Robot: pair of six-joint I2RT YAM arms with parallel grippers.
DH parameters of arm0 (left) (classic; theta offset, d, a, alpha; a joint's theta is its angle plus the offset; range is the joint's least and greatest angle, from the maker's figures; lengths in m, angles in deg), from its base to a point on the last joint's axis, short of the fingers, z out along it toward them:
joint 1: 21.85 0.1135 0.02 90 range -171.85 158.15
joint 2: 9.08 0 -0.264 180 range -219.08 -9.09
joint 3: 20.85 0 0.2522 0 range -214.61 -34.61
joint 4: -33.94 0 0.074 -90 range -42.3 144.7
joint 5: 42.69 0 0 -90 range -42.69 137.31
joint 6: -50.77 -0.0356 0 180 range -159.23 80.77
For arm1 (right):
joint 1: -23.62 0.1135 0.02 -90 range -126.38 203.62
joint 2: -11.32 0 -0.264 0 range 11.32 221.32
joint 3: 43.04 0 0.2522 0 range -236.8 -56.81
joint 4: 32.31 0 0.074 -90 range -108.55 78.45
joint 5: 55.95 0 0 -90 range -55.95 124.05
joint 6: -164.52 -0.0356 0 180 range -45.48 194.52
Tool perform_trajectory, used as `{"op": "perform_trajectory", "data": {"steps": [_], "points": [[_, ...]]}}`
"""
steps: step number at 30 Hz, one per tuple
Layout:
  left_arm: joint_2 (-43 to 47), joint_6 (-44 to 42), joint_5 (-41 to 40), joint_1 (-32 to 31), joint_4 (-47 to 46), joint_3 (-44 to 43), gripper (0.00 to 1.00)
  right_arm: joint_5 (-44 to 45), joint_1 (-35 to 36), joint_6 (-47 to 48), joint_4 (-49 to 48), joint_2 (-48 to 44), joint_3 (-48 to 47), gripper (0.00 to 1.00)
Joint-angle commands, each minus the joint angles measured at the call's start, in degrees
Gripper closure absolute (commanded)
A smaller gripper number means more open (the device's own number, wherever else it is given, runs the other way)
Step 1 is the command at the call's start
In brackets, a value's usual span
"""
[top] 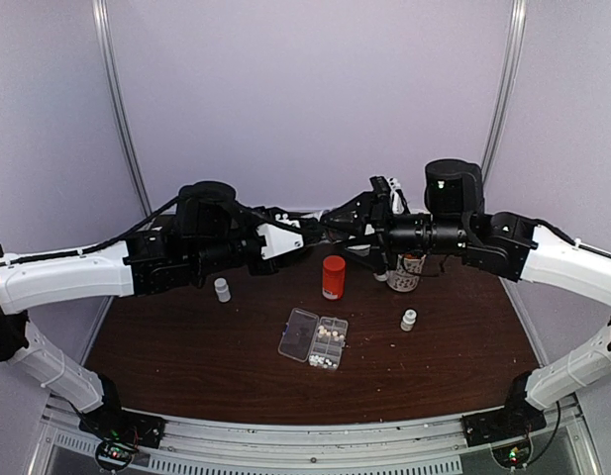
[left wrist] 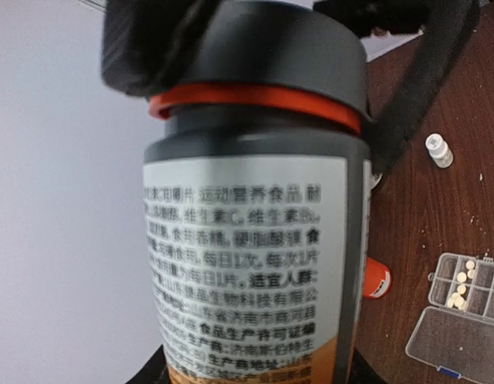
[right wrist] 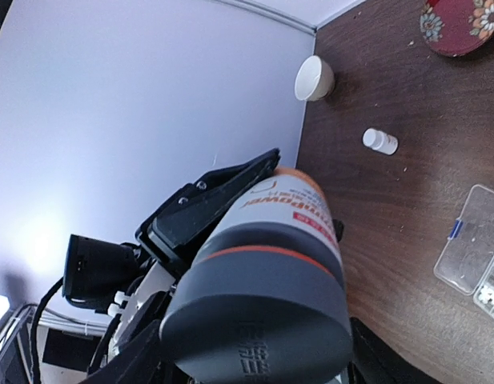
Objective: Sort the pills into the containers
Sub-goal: Screw the lid of the pill bottle onto the pill bottle.
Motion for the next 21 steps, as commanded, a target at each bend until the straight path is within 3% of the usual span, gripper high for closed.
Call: {"op": "perform_trajectory", "data": {"steps": [1,3,5,8,11,13,17,21], "points": [[0.95,5.78,2.86,-1.17,-6.79,-0.51,1.0,-7.93,0.03,10.9,5.59,-3.13,-1.86,0.23],[1.55,7.57,6.36,-0.6,-4.5,-0.65,1.0,-4.01,-0.65,18.16,13.34,-4.66,-2.35,0.11],[1.48,9.03,8.49,-0.1,-2.47,-1.19,1.0,-1.2,-1.15,26.09,17.98,-6.47,-2.61,0.09],[0.78,10.61,11.52,0.11,0.97,-2.2,1.0,-1.67,-1.19,36.9,17.11,-10.76,-0.85,0.08],[0.53,13.08,15.21,0.18,3.32,-2.84,1.0,-5.98,-1.06,50.67,14.12,-14.96,2.47,0.1],[0.45,15.61,19.22,0.35,5.53,-3.68,1.0,-4.46,-0.64,63.58,17.57,-16.81,2.43,0.11],[-0.36,22.81,32.61,2.01,10.66,-6.22,1.0,-0.1,0.44,85.8,24.66,-18.47,1.2,0.15],[-1.79,29.74,46.35,4.36,11.68,-6.84,1.0,4.07,4.52,103.36,19.76,-21.57,6.2,0.2]]}}
